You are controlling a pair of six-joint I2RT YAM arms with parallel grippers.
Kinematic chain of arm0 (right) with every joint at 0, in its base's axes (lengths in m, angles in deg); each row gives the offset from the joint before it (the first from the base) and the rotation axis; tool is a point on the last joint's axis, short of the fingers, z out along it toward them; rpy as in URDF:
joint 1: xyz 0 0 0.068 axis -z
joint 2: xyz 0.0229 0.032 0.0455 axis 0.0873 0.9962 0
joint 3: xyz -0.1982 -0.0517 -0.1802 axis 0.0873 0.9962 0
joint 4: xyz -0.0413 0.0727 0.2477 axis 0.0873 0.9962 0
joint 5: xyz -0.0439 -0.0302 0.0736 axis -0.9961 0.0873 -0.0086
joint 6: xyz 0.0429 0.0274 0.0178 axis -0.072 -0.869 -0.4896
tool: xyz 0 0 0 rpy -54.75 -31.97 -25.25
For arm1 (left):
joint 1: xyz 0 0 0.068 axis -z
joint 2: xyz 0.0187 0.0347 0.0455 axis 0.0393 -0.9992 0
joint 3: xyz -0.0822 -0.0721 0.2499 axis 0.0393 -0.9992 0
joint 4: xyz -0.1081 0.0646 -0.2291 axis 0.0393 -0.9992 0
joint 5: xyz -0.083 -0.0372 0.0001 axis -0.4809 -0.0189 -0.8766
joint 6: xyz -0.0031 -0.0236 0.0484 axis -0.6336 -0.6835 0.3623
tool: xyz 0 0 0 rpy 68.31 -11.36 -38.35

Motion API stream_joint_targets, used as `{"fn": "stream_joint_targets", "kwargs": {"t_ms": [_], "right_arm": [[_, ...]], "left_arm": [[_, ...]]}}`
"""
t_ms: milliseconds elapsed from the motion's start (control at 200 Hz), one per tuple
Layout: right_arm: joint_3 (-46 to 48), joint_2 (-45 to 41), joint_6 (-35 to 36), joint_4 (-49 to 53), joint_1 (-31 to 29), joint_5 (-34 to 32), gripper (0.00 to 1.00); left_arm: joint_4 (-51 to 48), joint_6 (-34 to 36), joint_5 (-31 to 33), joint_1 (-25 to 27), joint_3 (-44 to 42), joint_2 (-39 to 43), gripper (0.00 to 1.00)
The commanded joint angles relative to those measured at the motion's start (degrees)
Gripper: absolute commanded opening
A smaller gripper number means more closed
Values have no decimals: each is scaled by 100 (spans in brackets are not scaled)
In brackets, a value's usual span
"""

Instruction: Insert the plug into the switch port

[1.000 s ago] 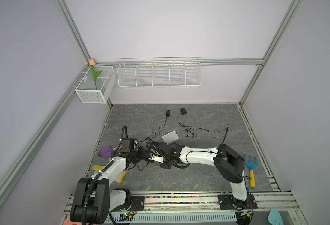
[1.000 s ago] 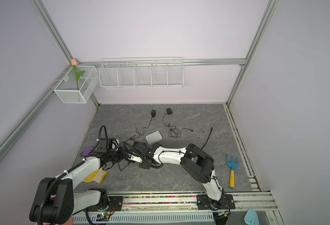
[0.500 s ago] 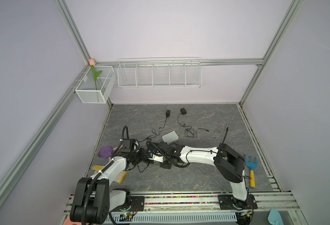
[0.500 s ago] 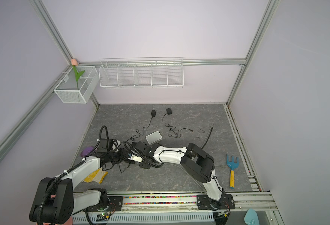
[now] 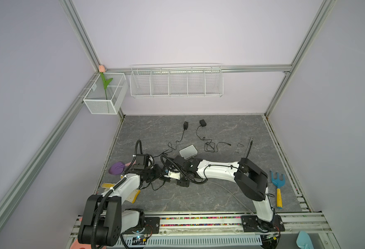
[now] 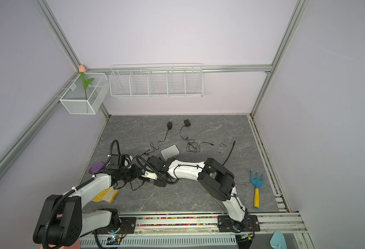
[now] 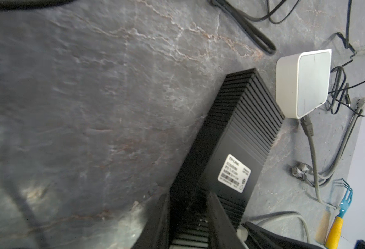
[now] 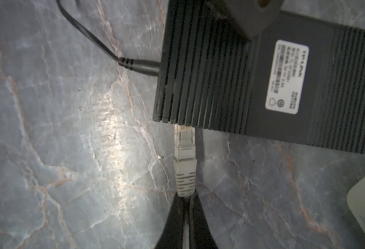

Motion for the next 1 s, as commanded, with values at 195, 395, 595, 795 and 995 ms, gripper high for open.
{"fn": "stream_joint_targets", "kwargs": {"t_ms": [195,395,595,795,995], "right_arm": [[42,-65,-509,-1077,-104,84,6],[255,-238,-838,-1630,-148,-185,6],[735,-580,-1001,-2453,-222,-373,7],[1067,-855,-1026,-2859,-328,-567,6],[1153,-889,-1019,-3025,-439,-678,6]], "left_arm": [[-176,38,27,446,-95,65,30],[-200,16,69,529,-107,118,30],[-231,16,58,531,-156,209,30],[-241,8,80,531,-171,254,31],[-242,13,81,531,-175,274,31]]}}
